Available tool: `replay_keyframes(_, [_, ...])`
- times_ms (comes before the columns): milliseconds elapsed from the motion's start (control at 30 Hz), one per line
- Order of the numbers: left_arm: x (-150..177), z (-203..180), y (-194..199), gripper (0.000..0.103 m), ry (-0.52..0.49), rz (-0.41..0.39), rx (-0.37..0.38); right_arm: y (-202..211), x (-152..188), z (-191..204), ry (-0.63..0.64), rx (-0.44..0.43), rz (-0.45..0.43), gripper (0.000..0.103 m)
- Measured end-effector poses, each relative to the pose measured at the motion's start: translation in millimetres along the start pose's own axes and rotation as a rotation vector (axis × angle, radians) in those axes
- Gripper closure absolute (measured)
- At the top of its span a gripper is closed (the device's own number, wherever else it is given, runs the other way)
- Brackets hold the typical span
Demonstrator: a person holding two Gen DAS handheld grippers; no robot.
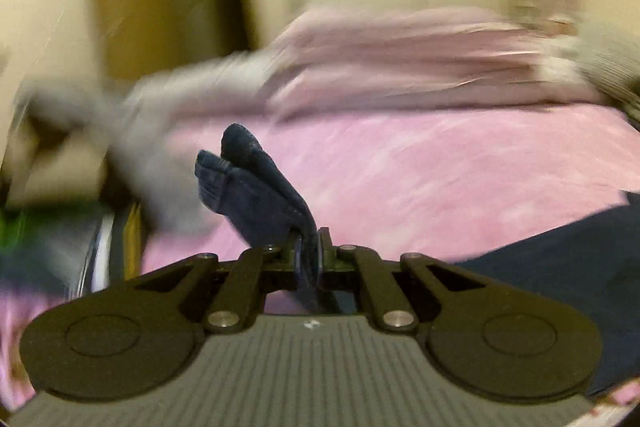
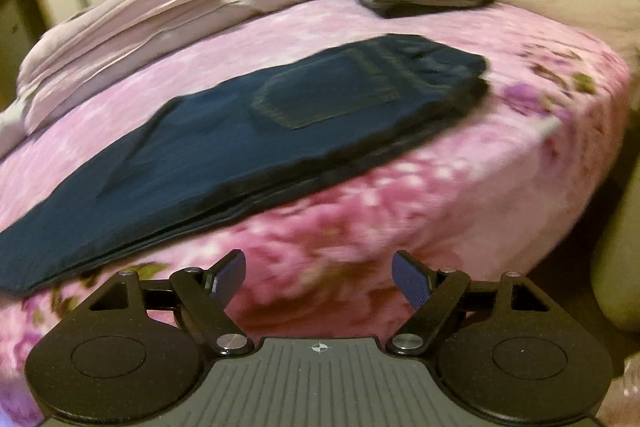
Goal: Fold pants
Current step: 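Fold the leg hems toward the waist with the left gripper while the right grasps the waist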
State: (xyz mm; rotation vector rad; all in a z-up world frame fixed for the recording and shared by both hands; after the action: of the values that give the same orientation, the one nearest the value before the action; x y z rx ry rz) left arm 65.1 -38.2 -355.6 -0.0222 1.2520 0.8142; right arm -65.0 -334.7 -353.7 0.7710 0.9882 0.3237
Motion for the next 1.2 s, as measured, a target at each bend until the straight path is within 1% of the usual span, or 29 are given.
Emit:
replay_keyframes(67, [-26.5, -32.0, 16.5, 0.099, -0.103, -0.103, 0.090, 4.0, -4.5, -12.6, -0.038, 0.011, -0.020, 0.026])
replay_keyframes(133, [-46.0, -75.2, 36.5, 0.098, -0.221, -0.207, 0.214, 7.6, -10.2, -23.0, -0.074, 0.019, -0.042, 0.026])
replay_keyframes(200, [-49.1, -118.5, 46.3, 0.096, -0.317, -0.251, 0.352, 10.4, -16.4, -30.3, -0.106, 0.022, -0.061, 0.026])
replay_keyframes(233, [-44.3, -143.7, 46.6, 0.091, -0.355, -0.246, 0.430, 11.2, -19.1, -33.5, -0.123, 0.022, -0.071, 0.026])
replay_keyframes(267, [-36.3, -165.0, 43.9, 0.089, -0.381, -0.223, 0.499, 11.4, -21.6, -35.9, -0.138, 0.020, -0.077, 0.026])
replay_keyframes(300, [-24.6, -187.5, 35.6, 0.088, -0.408, -0.179, 0.574, 11.2, -23.9, -37.3, -0.151, 0.014, -0.081, 0.026])
replay_keyframes(333, [-9.5, -209.0, 25.6, 0.086, -0.428, -0.113, 0.623, 10.4, -26.3, -38.2, -0.168, 0.003, -0.084, 0.026])
replay_keyframes(367, [3.0, -223.7, 16.7, 0.085, -0.437, -0.040, 0.644, 9.1, -28.2, -37.9, -0.182, -0.010, -0.084, 0.026])
replay_keyframes(400, [15.1, -233.1, 9.2, 0.083, -0.430, 0.030, 0.635, 7.4, -30.1, -35.9, -0.193, -0.029, -0.078, 0.026])
replay_keyframes(433, [19.2, -230.8, 11.1, 0.084, -0.394, 0.020, 0.635, 6.1, -31.6, -33.3, -0.199, -0.057, -0.075, 0.026])
replay_keyframes(467, [18.9, -223.7, 13.9, 0.082, -0.346, 0.019, 0.654, 4.6, -32.2, -29.1, -0.205, -0.097, -0.076, 0.026])
replay_keyframes(500, [15.9, -213.6, 15.9, 0.080, -0.290, 0.039, 0.687, 1.9, -33.0, -24.2, -0.208, -0.142, -0.074, 0.026])
replay_keyframes(533, [12.4, -200.8, 16.8, 0.080, -0.225, 0.054, 0.716, -1.9, -33.9, -17.8, -0.211, -0.199, -0.066, 0.026])
replay_keyframes(567, [7.7, -189.9, 18.0, 0.080, -0.180, 0.055, 0.724, -6.7, -34.6, -9.8, -0.219, -0.272, -0.053, 0.026])
replay_keyframes(633, [3.6, -163.8, 20.9, 0.077, -0.121, 0.042, 0.715, -18.0, -35.2, 9.9, -0.234, -0.411, -0.033, 0.030])
replay_keyframes(667, [3.2, -149.0, 19.1, 0.077, -0.090, 0.046, 0.700, -25.9, -35.6, 21.7, -0.233, -0.479, -0.015, 0.037])
replay_keyframes(700, [3.1, -135.7, 18.3, 0.076, -0.062, 0.056, 0.687, -34.7, -36.8, 32.9, -0.228, -0.532, 0.008, 0.043])
replay_keyframes(733, [5.8, -122.1, 13.8, 0.077, -0.023, 0.073, 0.673, -45.4, -38.2, 44.6, -0.226, -0.573, 0.033, 0.044])
replay_keyframes(767, [8.1, -110.2, 9.8, 0.077, 0.013, 0.086, 0.661, -57.3, -40.4, 54.6, -0.230, -0.594, 0.063, 0.045])
replay_keyframes(800, [12.1, -96.2, 5.9, 0.077, 0.062, 0.105, 0.640, -70.0, -43.3, 61.8, -0.235, -0.603, 0.092, 0.045])
replay_keyframes(833, [16.3, -83.7, 1.5, 0.077, 0.105, 0.118, 0.631, -82.5, -45.4, 69.4, -0.242, -0.584, 0.122, 0.045])
replay_keyframes(867, [20.1, -71.9, -0.9, 0.077, 0.150, 0.128, 0.623, -94.5, -46.8, 76.0, -0.248, -0.538, 0.155, 0.045])
replay_keyframes(933, [24.5, -51.0, -4.0, 0.077, 0.214, 0.155, 0.603, -116.7, -46.9, 85.2, -0.271, -0.493, 0.260, 0.045])
replay_keyframes(1000, [29.9, -34.6, -8.1, 0.077, 0.260, 0.173, 0.594, -121.5, -46.4, 94.0, -0.275, -0.471, 0.267, 0.045])
replay_keyframes(1067, [33.8, -27.4, -14.1, 0.077, 0.285, 0.182, 0.589, -124.8, -46.4, 104.0, -0.275, -0.455, 0.279, 0.045])
replay_keyframes(1133, [37.7, -23.4, -20.7, 0.077, 0.319, 0.193, 0.593, -129.9, -43.8, 113.8, -0.260, -0.462, 0.283, 0.063])
replay_keyframes(1167, [40.0, -21.4, -18.7, 0.077, 0.332, 0.199, 0.585, -131.6, -41.9, 116.8, -0.238, -0.444, 0.275, 0.093])
replay_keyframes(1200, [41.3, -20.2, -20.0, 0.077, 0.345, 0.201, 0.587, -133.7, -38.8, 117.6, -0.226, -0.431, 0.265, 0.093])
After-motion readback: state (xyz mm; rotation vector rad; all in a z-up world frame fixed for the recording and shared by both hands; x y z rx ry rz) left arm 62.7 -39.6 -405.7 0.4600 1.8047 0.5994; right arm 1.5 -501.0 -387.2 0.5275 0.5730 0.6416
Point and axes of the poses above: each gripper's, at about its wrist camera, not at the fingertips, and y roughly against the way its jaws point, z to its left, x to its underside, the point moved 1 cm from there along -y, roughly the way its jaws point, and after that the axes turned 11 degrees about -y, right-handed, at the moved point
